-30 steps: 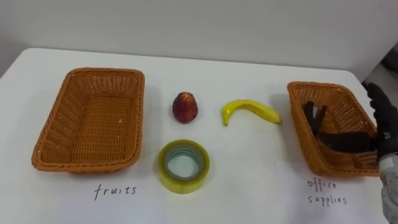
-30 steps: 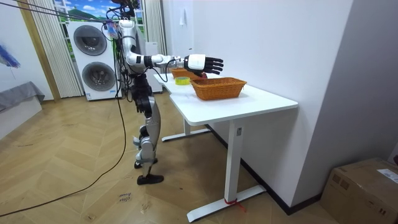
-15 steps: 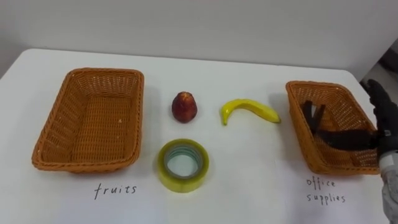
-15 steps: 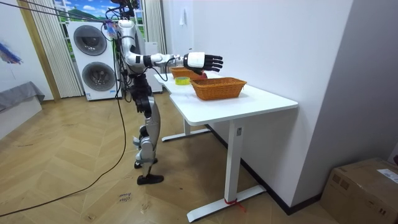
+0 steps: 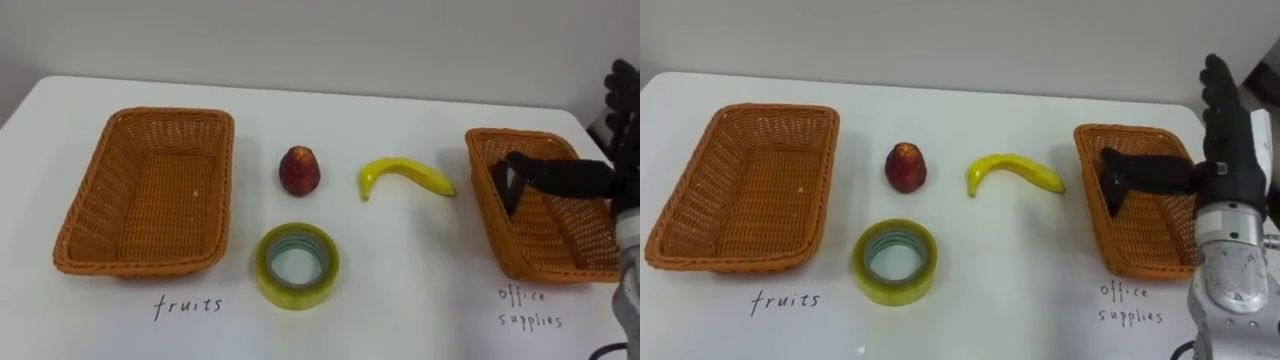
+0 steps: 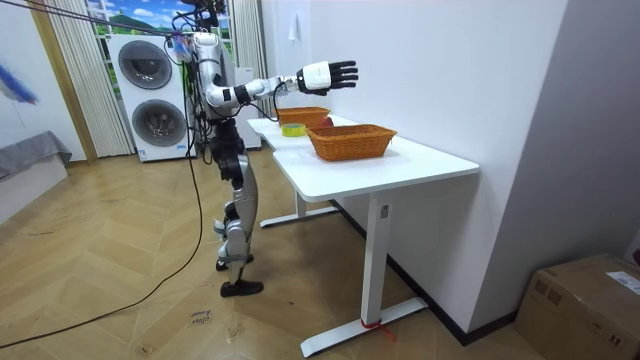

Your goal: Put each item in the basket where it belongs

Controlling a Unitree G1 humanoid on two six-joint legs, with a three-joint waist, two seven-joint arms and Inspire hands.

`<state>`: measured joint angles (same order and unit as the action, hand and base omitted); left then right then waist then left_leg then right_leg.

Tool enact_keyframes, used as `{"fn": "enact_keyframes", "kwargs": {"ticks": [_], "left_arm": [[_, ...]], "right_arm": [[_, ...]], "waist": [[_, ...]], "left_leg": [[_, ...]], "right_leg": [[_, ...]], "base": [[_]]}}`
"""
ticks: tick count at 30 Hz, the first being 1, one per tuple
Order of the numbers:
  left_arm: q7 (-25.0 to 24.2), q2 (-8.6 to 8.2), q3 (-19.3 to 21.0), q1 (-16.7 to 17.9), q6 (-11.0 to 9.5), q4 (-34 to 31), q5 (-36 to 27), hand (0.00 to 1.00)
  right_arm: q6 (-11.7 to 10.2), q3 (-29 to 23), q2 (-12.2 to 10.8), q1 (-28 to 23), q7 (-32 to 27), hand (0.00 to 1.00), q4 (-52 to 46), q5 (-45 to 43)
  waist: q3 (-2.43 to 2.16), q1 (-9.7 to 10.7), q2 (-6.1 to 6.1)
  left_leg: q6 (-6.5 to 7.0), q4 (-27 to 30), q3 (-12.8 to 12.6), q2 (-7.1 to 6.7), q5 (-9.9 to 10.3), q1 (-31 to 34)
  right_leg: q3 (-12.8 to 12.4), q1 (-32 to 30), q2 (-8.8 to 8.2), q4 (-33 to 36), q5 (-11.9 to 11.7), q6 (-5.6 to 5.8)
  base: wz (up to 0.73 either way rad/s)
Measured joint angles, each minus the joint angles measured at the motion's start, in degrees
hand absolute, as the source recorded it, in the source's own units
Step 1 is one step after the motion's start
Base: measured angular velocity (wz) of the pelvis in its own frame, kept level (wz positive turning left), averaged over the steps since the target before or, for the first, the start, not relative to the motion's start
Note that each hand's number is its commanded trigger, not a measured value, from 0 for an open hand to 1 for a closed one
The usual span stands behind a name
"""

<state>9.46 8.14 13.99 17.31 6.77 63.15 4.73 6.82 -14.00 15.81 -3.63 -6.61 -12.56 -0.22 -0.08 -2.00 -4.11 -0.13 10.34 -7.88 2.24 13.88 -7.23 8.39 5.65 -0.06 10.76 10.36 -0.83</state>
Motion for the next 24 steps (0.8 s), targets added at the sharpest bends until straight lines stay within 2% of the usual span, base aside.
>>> {"fn": "enact_keyframes", "kwargs": {"ticks": [4, 6, 10, 17, 24], "left_arm": [[-0.2, -0.35, -0.8, 0.0, -0.7, 0.9, 0.0, 0.0], [-0.3, -0.35, -0.8, 0.1, -0.9, 0.9, 0.0, 0.0], [-0.4, -0.09, -2.6, -0.5, -0.9, 0.9, -0.1, 0.0], [-0.3, 0.13, -5.1, -2.5, -0.8, 1.0, -0.2, 0.0], [-0.3, 0.25, -7.7, -3.1, -0.1, 0.8, 0.0, 0.0]], "right_arm": [[-0.8, 2.5, 0.0, 2.2, 1.1, 0.0, -3.0, 0.0], [-1.1, 3.1, 0.0, 3.1, 1.6, 0.0, -3.5, 0.0], [-1.1, 7.4, 0.0, 5.4, 2.1, 0.0, -3.5, -0.1], [-1.1, 14.6, -0.2, 6.3, 6.6, 0.0, -0.4, -0.1], [-0.8, 18.8, -1.7, 6.8, 8.3, 0.0, 2.9, -6.5]], "waist": [[-0.05, 0.0, 0.77], [0.0, -0.2, 0.67], [-0.14, -1.4, -0.12], [0.54, -3.1, -1.49], [0.62, -4.6, -0.39]], "left_leg": [[-0.03, 0.2, 0.4, 0.02, 0.0, 0.6], [-0.04, 0.5, 0.5, 0.0, 0.0, 0.8], [-0.04, 1.2, 0.9, -0.05, 0.0, 1.6], [-0.04, 1.4, 1.8, -0.07, 0.0, 1.6], [0.07, 1.3, 2.5, -0.31, 0.0, 1.9]], "right_leg": [[0.5, -0.2, 0.03, -0.2, 0.0, -0.01], [0.7, -0.3, 0.0, -0.2, 0.0, -0.01], [1.2, -0.6, -0.1, -0.3, 0.0, -0.01], [2.1, -0.1, -0.25, -0.1, 0.0, -0.02], [3.2, 0.1, -0.52, -0.1, 0.0, 0.01]], "base": [[0.05], [0.07], [0.04], [0.09], [0.06]]}}
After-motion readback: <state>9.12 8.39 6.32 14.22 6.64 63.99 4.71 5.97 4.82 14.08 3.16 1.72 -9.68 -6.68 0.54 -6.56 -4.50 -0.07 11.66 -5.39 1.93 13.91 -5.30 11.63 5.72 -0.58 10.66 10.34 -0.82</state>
